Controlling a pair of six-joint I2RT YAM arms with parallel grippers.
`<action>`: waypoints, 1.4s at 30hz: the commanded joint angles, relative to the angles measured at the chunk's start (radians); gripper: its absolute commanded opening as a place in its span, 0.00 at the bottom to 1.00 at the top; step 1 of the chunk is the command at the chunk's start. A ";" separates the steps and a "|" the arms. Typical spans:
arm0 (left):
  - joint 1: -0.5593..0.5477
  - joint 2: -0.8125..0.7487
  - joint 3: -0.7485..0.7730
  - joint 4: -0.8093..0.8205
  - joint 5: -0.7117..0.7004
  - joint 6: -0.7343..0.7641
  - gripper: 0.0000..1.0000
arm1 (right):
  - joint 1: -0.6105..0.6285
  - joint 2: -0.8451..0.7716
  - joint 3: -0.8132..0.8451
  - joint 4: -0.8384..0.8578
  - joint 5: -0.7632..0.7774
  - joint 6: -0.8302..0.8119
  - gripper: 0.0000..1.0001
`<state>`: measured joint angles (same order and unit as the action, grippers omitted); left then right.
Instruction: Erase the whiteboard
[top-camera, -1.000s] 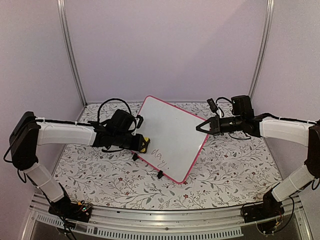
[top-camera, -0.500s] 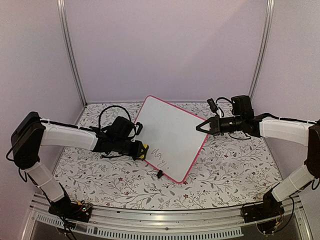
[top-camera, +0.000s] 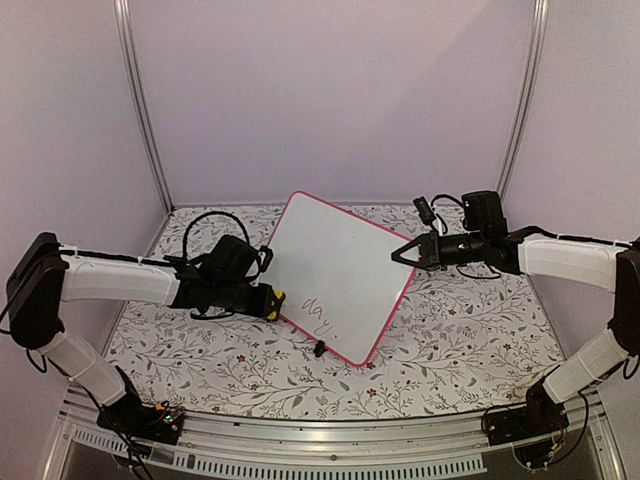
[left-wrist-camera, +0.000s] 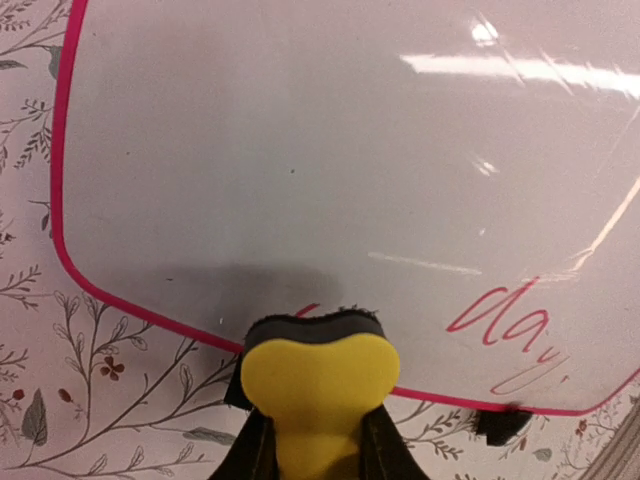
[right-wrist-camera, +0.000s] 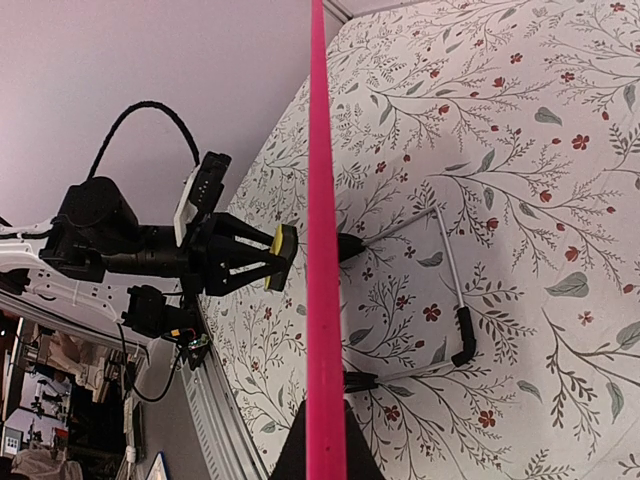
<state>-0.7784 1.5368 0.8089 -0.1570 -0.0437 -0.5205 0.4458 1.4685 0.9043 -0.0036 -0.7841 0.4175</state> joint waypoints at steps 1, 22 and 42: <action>-0.009 -0.045 0.066 -0.005 -0.069 0.014 0.00 | 0.030 0.033 -0.021 -0.111 0.020 -0.022 0.00; -0.007 -0.104 -0.208 0.474 -0.383 -0.151 0.00 | 0.036 0.044 -0.019 -0.109 0.020 -0.022 0.00; -0.101 0.192 -0.072 0.564 -0.545 -0.109 0.00 | 0.038 0.042 -0.024 -0.110 0.024 -0.028 0.00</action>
<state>-0.8562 1.6970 0.7383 0.3595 -0.5526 -0.6353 0.4480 1.4693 0.9047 -0.0025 -0.7807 0.4191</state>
